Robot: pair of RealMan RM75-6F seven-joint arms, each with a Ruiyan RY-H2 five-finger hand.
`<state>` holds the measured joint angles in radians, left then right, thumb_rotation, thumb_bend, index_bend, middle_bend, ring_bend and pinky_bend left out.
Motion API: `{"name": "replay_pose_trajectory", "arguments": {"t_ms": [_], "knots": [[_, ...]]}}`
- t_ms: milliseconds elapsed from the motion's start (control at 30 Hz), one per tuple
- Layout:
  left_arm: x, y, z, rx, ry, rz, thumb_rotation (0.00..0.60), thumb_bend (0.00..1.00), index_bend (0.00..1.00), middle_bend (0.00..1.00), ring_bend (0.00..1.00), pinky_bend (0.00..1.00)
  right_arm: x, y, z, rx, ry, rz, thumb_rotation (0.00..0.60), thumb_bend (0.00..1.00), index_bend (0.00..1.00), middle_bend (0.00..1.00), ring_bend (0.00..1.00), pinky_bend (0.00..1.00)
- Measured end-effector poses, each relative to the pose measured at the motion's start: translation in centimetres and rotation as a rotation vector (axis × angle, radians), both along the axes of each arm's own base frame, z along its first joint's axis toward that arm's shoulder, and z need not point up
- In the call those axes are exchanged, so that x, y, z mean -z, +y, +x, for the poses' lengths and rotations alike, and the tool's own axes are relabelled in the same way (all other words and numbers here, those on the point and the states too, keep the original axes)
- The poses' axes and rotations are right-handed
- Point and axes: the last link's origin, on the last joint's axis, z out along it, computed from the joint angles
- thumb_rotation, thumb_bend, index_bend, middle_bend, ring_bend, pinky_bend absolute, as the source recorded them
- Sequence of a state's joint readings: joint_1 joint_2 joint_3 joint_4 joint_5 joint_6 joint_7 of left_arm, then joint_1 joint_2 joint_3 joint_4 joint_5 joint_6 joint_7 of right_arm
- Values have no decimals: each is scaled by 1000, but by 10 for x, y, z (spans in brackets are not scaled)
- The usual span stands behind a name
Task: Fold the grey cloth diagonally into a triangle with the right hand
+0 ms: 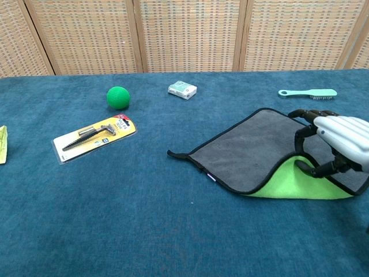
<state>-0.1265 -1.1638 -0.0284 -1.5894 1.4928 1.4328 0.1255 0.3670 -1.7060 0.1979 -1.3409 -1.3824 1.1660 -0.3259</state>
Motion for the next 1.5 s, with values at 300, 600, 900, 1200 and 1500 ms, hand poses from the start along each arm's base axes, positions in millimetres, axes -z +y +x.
{"name": "replay_pose_trajectory", "arguments": {"t_ms": [300, 600, 900, 1200, 1500], "knots": [[4, 4, -2, -15, 10, -9, 600, 111, 0, 0, 0, 0, 0, -46, 5, 14, 56, 1, 600, 539, 605, 86, 0, 0], [6, 9, -3, -23, 15, -10, 600, 110, 0, 0, 0, 0, 10, -66, 15, 0, 77, 19, 600, 539, 605, 89, 0, 0], [5, 12, -5, -32, 12, -6, 600, 111, 0, 0, 0, 0, 17, -86, 26, -10, 91, 16, 600, 540, 605, 91, 0, 0], [3, 12, -5, -26, 3, 10, 600, 111, 0, 0, 0, 0, 18, -107, 36, -12, 107, 3, 600, 540, 606, 97, 0, 0], [1, 13, -6, -31, -1, 12, 600, 110, 0, 0, 0, 0, 17, -126, 36, 13, 126, -14, 600, 540, 609, 104, 0, 0]]}}
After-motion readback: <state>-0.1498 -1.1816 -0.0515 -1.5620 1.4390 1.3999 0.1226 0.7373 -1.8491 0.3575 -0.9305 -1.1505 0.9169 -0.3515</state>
